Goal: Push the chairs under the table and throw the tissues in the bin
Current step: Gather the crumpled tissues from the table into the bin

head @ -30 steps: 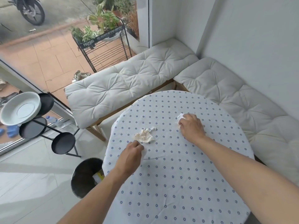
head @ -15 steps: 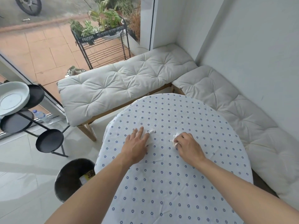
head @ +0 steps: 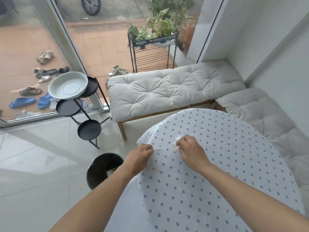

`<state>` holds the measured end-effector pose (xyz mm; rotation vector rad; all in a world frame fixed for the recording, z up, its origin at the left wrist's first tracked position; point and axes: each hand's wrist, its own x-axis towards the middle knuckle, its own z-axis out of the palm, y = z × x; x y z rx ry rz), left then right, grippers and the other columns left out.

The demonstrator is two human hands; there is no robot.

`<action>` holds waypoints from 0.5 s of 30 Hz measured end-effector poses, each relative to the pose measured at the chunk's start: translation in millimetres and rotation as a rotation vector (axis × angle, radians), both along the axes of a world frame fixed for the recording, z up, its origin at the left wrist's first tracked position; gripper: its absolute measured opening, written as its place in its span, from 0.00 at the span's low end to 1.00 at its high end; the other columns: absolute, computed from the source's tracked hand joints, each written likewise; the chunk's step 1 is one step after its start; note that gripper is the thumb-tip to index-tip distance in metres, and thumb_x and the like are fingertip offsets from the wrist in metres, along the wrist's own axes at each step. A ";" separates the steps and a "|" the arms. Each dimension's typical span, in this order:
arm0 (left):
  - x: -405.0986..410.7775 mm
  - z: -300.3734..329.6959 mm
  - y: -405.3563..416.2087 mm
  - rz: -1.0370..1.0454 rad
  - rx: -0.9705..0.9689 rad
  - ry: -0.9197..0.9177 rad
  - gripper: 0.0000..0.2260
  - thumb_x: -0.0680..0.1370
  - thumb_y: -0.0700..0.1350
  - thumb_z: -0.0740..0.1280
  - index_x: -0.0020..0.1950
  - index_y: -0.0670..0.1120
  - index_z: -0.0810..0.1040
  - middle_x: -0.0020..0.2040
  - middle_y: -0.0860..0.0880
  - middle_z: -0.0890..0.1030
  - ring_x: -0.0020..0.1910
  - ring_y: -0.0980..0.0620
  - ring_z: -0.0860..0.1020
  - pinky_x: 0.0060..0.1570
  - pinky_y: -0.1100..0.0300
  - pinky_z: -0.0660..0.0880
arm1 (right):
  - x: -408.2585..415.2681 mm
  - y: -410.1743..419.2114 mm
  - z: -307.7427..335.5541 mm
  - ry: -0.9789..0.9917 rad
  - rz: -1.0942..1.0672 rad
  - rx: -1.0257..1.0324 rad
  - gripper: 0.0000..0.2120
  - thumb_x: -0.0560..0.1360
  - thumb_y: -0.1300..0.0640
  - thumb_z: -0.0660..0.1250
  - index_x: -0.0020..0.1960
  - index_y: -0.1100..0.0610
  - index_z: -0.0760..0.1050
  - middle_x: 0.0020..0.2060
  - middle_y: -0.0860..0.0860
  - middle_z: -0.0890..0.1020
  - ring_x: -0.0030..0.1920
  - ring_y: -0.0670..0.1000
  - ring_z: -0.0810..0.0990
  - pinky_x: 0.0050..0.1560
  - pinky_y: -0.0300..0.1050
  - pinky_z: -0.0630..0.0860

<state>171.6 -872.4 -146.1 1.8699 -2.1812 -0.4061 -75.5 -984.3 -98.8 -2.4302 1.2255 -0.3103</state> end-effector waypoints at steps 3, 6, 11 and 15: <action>48.8 -0.2 24.5 0.075 0.014 -0.023 0.10 0.76 0.31 0.68 0.54 0.41 0.81 0.55 0.46 0.81 0.52 0.45 0.76 0.43 0.50 0.79 | 56.8 4.6 -1.2 -0.032 0.067 0.010 0.08 0.78 0.65 0.66 0.52 0.54 0.81 0.50 0.46 0.78 0.52 0.50 0.75 0.40 0.51 0.80; 97.9 -0.9 50.1 0.146 0.035 -0.074 0.10 0.76 0.31 0.67 0.54 0.42 0.81 0.54 0.46 0.81 0.51 0.45 0.77 0.42 0.52 0.77 | 111.3 13.0 -8.2 -0.059 0.126 0.025 0.09 0.78 0.65 0.66 0.52 0.54 0.81 0.50 0.46 0.78 0.53 0.50 0.75 0.42 0.50 0.80; 180.4 -15.5 92.2 0.293 0.065 -0.056 0.07 0.77 0.33 0.67 0.51 0.43 0.79 0.52 0.45 0.81 0.48 0.43 0.79 0.43 0.50 0.79 | 190.0 41.6 -36.3 -0.081 0.225 0.069 0.08 0.78 0.65 0.67 0.51 0.54 0.80 0.50 0.47 0.79 0.53 0.52 0.75 0.43 0.50 0.79; 222.2 -37.9 121.5 0.378 0.136 -0.027 0.09 0.75 0.33 0.68 0.42 0.46 0.73 0.43 0.47 0.77 0.40 0.43 0.76 0.35 0.56 0.71 | 237.3 66.3 -79.3 -0.059 0.304 0.101 0.07 0.78 0.64 0.68 0.52 0.55 0.80 0.50 0.49 0.79 0.53 0.51 0.75 0.46 0.48 0.79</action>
